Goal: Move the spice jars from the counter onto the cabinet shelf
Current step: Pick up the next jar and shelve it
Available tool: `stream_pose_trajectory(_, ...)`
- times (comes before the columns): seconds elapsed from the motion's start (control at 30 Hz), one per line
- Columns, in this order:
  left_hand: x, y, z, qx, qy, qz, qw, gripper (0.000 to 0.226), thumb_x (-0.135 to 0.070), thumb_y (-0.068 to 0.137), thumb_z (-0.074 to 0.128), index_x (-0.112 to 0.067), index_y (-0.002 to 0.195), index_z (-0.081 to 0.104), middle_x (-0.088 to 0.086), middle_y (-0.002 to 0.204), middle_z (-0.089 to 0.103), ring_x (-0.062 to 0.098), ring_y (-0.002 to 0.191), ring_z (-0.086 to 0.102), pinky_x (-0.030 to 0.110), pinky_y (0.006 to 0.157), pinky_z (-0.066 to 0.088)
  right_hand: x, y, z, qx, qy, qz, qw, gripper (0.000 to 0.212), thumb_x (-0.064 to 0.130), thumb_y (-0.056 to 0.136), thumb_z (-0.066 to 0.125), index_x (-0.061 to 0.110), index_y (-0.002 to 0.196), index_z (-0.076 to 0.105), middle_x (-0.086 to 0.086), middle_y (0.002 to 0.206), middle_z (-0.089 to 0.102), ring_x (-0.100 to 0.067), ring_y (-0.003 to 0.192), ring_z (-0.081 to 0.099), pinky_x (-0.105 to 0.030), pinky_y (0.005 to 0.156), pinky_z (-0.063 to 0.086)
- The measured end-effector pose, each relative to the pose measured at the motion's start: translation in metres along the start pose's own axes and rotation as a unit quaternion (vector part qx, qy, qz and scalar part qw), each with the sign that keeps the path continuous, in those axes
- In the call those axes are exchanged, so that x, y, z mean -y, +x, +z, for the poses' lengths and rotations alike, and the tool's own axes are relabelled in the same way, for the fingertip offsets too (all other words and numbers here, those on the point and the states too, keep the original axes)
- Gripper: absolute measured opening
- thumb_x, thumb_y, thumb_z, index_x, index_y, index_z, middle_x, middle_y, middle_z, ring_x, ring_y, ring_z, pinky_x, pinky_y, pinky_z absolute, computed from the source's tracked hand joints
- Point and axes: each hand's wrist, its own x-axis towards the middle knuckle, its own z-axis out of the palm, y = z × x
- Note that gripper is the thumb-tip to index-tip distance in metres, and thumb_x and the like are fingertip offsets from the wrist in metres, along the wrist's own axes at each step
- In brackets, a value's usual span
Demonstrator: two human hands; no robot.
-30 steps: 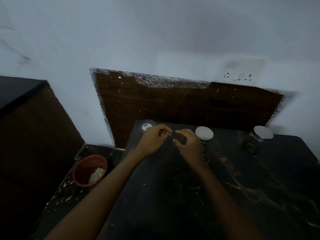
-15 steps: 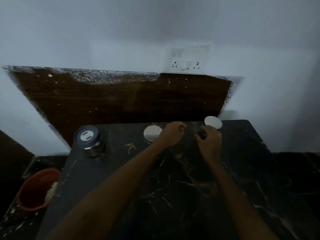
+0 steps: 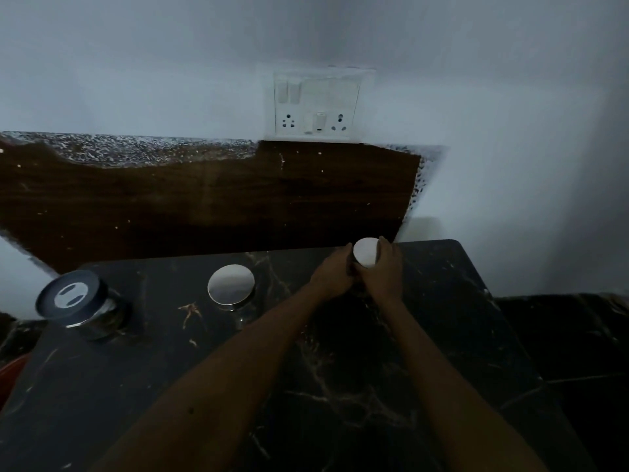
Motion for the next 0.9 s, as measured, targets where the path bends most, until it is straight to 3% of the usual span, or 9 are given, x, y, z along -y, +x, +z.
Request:
stream_pose_trajectory(0.1,0.002,-0.003,-0.003,-0.007,-0.021,0.01,1.0,0.046,-0.019,0.092,0.058,-0.009,0.135,0.045,0.013,0.137,0.051,0.027,0.126,0.047,0.04,0.109,0.036,0.002,0.0,0.0,-0.007,0.013,0.003,1.0,0.084,0.032,0.076,0.074,0.01,0.144,0.03,-0.014,0.143,0.036,-0.029,0.131,0.037,-0.038,0.105,0.033)
stream_pose_trajectory(0.27,0.0,-0.018,-0.019,-0.067,-0.059,0.052,0.995,0.04,-0.008,0.091,0.057,-0.004,0.13,0.05,-0.001,0.12,0.053,0.012,0.112,0.049,0.024,0.095,0.036,0.022,-0.011,-0.016,-0.003,0.023,-0.017,1.0,0.084,0.04,0.074,0.074,0.013,0.143,0.033,-0.011,0.14,0.04,-0.025,0.128,0.04,-0.032,0.099,0.035)
stream_pose_trajectory(0.37,0.009,-0.028,-0.03,-0.101,-0.109,0.035,0.988,0.039,-0.01,0.094,0.05,-0.01,0.134,0.045,0.006,0.13,0.051,0.017,0.118,0.051,0.025,0.092,0.044,0.045,-0.027,-0.035,0.009,0.049,-0.024,0.998,0.084,0.041,0.072,0.076,0.017,0.142,0.035,-0.006,0.143,0.04,-0.02,0.13,0.038,-0.026,0.093,0.029)
stream_pose_trajectory(0.47,0.011,-0.044,-0.046,-0.12,-0.168,0.019,0.978,0.035,-0.016,0.099,0.042,-0.012,0.134,0.045,0.009,0.135,0.048,0.013,0.115,0.049,0.012,0.077,0.039,0.071,-0.051,-0.055,0.041,0.077,-0.027,0.996,0.083,0.042,0.071,0.076,0.02,0.141,0.037,-0.004,0.145,0.038,-0.02,0.132,0.036,-0.031,0.098,0.031)
stream_pose_trajectory(0.53,0.006,-0.064,-0.059,-0.114,-0.21,0.027,0.971,0.035,-0.023,0.101,0.037,-0.013,0.134,0.044,0.008,0.133,0.048,0.013,0.113,0.049,0.014,0.076,0.04,0.089,-0.071,-0.067,0.062,0.084,-0.042,0.994,0.08,0.04,0.071,0.077,0.02,0.139,0.04,-0.004,0.146,0.038,-0.02,0.132,0.036,-0.034,0.101,0.033)
stream_pose_trajectory(0.63,-0.003,-0.096,-0.072,-0.086,-0.247,0.036,0.965,0.035,-0.03,0.103,0.03,-0.014,0.128,0.048,0.005,0.121,0.053,0.013,0.104,0.054,0.02,0.076,0.043,0.112,-0.098,-0.083,0.086,0.108,-0.07,0.988,0.074,0.036,0.071,0.078,0.017,0.136,0.047,-0.003,0.144,0.043,-0.017,0.131,0.038,-0.027,0.096,0.035)
stream_pose_trajectory(0.7,-0.005,-0.123,-0.079,-0.046,-0.289,0.037,0.955,0.041,-0.039,0.102,0.026,-0.013,0.118,0.054,0.011,0.121,0.059,0.021,0.107,0.059,0.03,0.086,0.047,0.126,-0.12,-0.09,0.115,0.125,-0.088,0.981,0.068,0.034,0.072,0.077,0.017,0.133,0.05,-0.001,0.141,0.047,-0.011,0.124,0.042,-0.024,0.092,0.036)
stream_pose_trajectory(0.8,-0.01,-0.164,-0.088,0.011,-0.348,0.027,0.937,0.051,-0.055,0.097,0.022,-0.024,0.122,0.055,0.009,0.124,0.061,0.022,0.114,0.059,0.043,0.099,0.045,0.146,-0.153,-0.098,0.154,0.157,-0.096,0.971,0.061,0.032,0.073,0.075,0.018,0.129,0.054,0.002,0.127,0.054,-0.005,0.11,0.052,-0.024,0.088,0.047)
stream_pose_trajectory(0.9,-0.013,-0.203,-0.093,0.041,-0.398,0.014,0.916,0.049,-0.057,0.096,0.015,-0.033,0.118,0.053,0.002,0.117,0.064,0.017,0.109,0.062,0.039,0.093,0.048,0.161,-0.182,-0.102,0.187,0.18,-0.112,0.959,0.057,0.029,0.074,0.074,0.018,0.127,0.056,0.007,0.118,0.056,-0.001,0.101,0.056,-0.012,0.073,0.051)
